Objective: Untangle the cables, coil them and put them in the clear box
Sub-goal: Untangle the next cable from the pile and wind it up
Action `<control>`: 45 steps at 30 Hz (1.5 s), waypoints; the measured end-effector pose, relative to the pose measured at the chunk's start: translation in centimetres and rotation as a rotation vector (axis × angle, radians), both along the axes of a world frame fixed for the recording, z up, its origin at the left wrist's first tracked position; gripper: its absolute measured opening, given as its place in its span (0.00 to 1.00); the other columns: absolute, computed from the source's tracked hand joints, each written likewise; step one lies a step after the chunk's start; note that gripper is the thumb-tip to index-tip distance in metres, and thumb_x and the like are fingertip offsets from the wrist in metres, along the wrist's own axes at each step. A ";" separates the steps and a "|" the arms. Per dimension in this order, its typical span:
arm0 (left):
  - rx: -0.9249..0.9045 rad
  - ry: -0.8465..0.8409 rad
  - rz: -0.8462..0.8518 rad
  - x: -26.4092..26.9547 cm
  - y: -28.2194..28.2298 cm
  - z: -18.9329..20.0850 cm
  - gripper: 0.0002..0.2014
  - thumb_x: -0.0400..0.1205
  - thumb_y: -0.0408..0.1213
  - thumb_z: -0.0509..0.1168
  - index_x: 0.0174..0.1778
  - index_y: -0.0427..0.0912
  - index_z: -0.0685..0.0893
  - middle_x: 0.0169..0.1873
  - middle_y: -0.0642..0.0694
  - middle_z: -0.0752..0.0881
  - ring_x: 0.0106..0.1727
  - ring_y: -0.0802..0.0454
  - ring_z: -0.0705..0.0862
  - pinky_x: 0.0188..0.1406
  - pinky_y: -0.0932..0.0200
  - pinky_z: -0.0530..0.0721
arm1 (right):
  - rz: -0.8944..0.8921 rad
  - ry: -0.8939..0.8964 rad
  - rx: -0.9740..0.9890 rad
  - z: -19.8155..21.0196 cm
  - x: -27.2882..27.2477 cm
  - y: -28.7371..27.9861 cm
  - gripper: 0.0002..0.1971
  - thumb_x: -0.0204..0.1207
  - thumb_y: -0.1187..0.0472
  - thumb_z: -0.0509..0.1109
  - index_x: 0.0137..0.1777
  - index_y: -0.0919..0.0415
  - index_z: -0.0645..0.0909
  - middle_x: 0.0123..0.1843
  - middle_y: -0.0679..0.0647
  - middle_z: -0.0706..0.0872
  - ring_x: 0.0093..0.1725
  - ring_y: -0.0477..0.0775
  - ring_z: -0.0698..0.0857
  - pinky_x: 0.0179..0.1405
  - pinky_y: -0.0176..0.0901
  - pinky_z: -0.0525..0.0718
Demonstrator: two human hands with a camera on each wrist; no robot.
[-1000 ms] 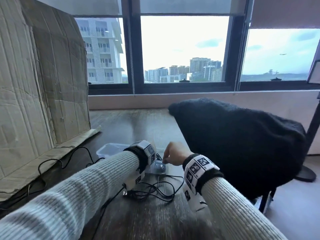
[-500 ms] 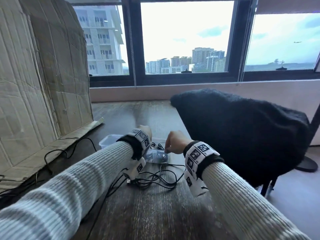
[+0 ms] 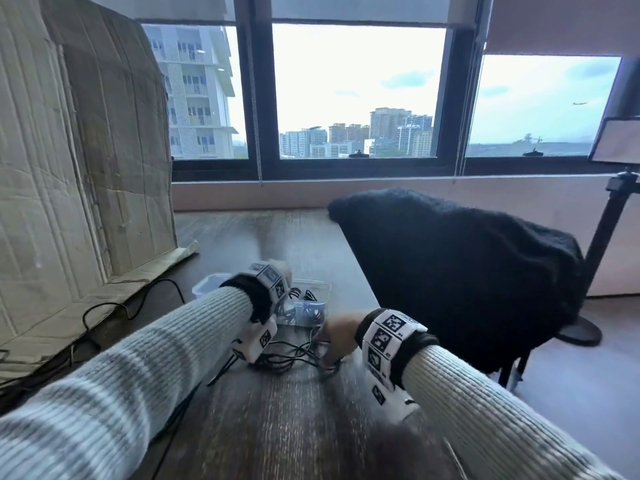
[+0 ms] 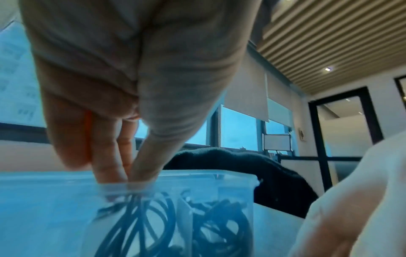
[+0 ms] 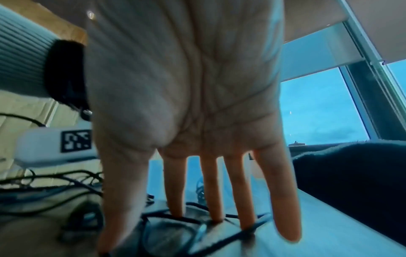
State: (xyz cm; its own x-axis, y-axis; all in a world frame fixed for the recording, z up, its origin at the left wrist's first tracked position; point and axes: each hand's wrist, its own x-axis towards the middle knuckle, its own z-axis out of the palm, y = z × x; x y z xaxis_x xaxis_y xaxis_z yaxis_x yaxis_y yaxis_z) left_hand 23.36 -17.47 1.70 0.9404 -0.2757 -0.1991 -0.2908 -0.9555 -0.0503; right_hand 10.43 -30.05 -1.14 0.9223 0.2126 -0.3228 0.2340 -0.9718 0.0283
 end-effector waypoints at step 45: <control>-0.313 -0.107 -0.105 -4.3 2.6 -0.7 0.12 0.83 0.43 0.63 0.56 0.44 0.88 0.52 0.49 0.89 0.47 0.54 0.85 0.43 0.63 0.82 | 0.038 -0.004 -0.152 0.2 -1.9 1.0 0.22 0.74 0.50 0.75 0.58 0.68 0.85 0.55 0.59 0.88 0.51 0.54 0.84 0.38 0.37 0.80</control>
State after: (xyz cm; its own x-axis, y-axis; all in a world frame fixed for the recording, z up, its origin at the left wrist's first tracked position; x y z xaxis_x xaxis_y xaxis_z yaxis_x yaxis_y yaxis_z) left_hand 19.04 -14.86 1.04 0.9148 -0.4039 0.0089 -0.3970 -0.8947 0.2048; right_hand 8.56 -29.07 -0.94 0.9157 0.1965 -0.3506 0.2702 -0.9468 0.1750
